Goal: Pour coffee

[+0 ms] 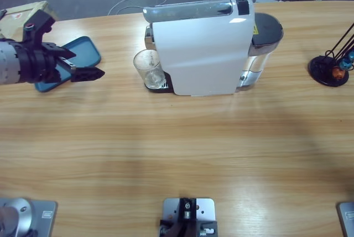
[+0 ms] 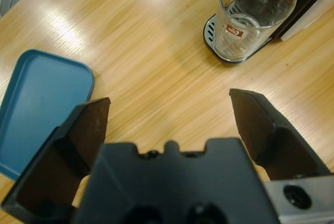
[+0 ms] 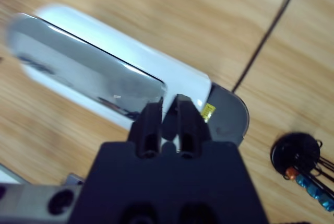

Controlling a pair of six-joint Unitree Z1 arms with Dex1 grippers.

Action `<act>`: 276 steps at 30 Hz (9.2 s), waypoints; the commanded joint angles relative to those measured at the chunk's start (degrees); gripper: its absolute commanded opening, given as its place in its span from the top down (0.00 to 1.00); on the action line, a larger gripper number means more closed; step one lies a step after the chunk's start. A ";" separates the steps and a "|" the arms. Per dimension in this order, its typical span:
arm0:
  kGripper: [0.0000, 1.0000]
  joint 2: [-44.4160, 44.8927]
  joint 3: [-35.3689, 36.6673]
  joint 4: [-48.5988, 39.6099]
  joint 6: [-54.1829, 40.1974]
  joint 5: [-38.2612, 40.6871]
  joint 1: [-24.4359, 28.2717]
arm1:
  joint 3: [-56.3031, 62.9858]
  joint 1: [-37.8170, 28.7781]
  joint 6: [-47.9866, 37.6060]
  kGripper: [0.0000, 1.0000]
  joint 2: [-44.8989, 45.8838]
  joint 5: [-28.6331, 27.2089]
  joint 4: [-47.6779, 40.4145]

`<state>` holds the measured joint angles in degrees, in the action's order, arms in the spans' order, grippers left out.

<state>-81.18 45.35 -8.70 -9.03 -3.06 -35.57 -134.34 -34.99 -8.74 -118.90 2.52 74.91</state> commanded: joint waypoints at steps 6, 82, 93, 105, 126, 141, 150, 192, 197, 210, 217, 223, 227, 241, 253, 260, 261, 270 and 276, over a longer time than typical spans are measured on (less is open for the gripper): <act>0.00 -0.81 -0.81 1.32 0.84 0.02 -1.26 | 8.09 -3.51 -0.93 0.00 5.63 0.03 -0.67; 0.00 43.19 -9.48 -19.78 12.76 7.65 -2.58 | 89.69 -3.32 6.54 0.00 62.83 -12.63 -40.72; 0.01 37.72 -6.42 -22.75 12.72 7.02 -2.58 | 89.78 -3.33 6.28 0.00 62.16 -12.46 -40.98; 0.00 34.70 -4.38 -27.62 12.53 6.03 -2.58 | 89.78 -3.26 6.19 0.00 62.16 -12.54 -40.98; 0.00 28.00 1.58 -19.51 10.26 8.14 -3.72 | 89.46 -3.16 6.10 0.00 60.80 -12.63 -40.80; 0.00 21.25 1.86 -16.35 7.18 5.45 -3.46 | 89.51 -2.89 6.10 0.00 60.89 -12.81 -40.80; 0.00 21.06 -2.38 -8.44 7.89 5.52 -3.46 | 89.43 -2.89 6.07 0.00 60.63 -12.89 -40.80; 0.00 -17.61 4.52 11.30 -23.19 29.25 7.35 | 87.23 -2.89 6.54 0.00 54.58 -12.37 -39.15; 0.01 -22.34 5.52 14.17 -23.23 29.89 7.16 | 87.14 -2.89 6.63 0.00 54.42 -12.37 -39.13; 0.01 -26.08 7.12 15.47 -23.14 32.38 6.53 | 86.68 -2.89 6.80 0.00 53.17 -12.37 -38.78; 0.01 -27.88 7.79 15.47 -23.03 32.93 5.77 | 86.70 -2.89 6.89 0.00 53.24 -12.37 -38.77; 0.01 -28.47 8.52 15.47 -22.61 32.86 5.33 | 86.53 -2.89 6.89 0.00 52.81 -12.14 -38.69; 0.03 -28.88 8.21 15.47 -22.22 33.21 5.31 | 86.53 -2.89 6.93 0.00 52.81 -11.96 -38.69; 1.00 -27.77 6.04 15.47 -19.36 34.99 4.89 | 86.70 -2.89 6.98 0.00 53.51 -11.93 -38.69; 1.00 -12.95 1.16 16.58 -6.26 21.17 24.32 | 86.82 -2.89 6.98 0.00 53.74 -12.09 -38.78; 1.00 -19.60 4.18 17.63 2.56 6.24 32.63 | 86.75 -2.89 6.98 0.00 53.60 -12.17 -38.71; 1.00 -20.67 4.52 18.18 2.61 5.95 33.33 | 86.75 -2.89 6.98 0.00 53.53 -12.19 -38.69; 1.00 -27.07 5.92 19.00 2.47 4.31 34.07 | 86.61 -2.89 6.98 0.00 53.21 -12.26 -38.69; 1.00 -29.69 6.64 20.04 2.53 4.14 34.84 | 86.53 -2.89 6.98 0.00 52.91 -12.26 -38.64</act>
<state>-105.74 50.96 9.56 -7.02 2.19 -2.04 -48.17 -38.12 -1.83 -64.07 -9.17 35.45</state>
